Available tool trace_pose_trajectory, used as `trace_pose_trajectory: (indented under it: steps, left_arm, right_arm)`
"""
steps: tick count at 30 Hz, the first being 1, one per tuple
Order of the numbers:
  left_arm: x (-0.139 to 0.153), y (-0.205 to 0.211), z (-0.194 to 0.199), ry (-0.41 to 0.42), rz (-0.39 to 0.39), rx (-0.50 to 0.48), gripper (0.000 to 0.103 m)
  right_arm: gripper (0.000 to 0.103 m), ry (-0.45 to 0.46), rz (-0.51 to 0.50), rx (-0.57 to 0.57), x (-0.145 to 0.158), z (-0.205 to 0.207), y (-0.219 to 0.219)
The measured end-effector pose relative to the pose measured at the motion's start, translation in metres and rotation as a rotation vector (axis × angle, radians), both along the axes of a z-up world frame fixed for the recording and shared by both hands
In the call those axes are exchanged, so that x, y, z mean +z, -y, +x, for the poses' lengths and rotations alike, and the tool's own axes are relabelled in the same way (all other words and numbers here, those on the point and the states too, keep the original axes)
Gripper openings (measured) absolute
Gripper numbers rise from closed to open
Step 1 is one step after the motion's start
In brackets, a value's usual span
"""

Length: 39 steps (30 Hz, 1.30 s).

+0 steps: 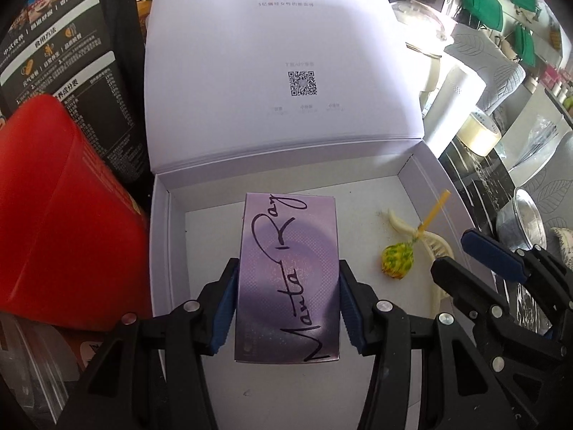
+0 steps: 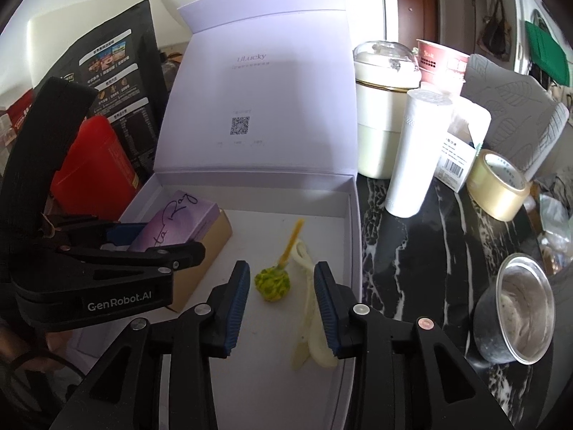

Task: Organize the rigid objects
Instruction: 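Release the purple card onto the gold box with the left tool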

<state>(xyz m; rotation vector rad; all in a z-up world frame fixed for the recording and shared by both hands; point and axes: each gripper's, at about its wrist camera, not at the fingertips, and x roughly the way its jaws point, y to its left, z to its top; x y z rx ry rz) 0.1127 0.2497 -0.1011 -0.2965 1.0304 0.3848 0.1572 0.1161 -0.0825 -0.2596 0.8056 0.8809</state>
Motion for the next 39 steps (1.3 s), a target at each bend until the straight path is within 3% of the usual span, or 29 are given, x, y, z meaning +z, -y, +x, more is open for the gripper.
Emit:
trace_pose_trajectory:
  steps: [30,39]
  left_arm:
    - [0.029,0.018,-0.014,0.030,0.051,0.007,0.051]
    - [0.049,0.029,-0.025,0.072,0.061,-0.012,0.051]
  right_arm:
    - [0.037,0.052,0.024,-0.079,0.038,-0.021,0.038]
    - [0.037,0.079,0.034,-0.090,0.051,-0.028,0.046]
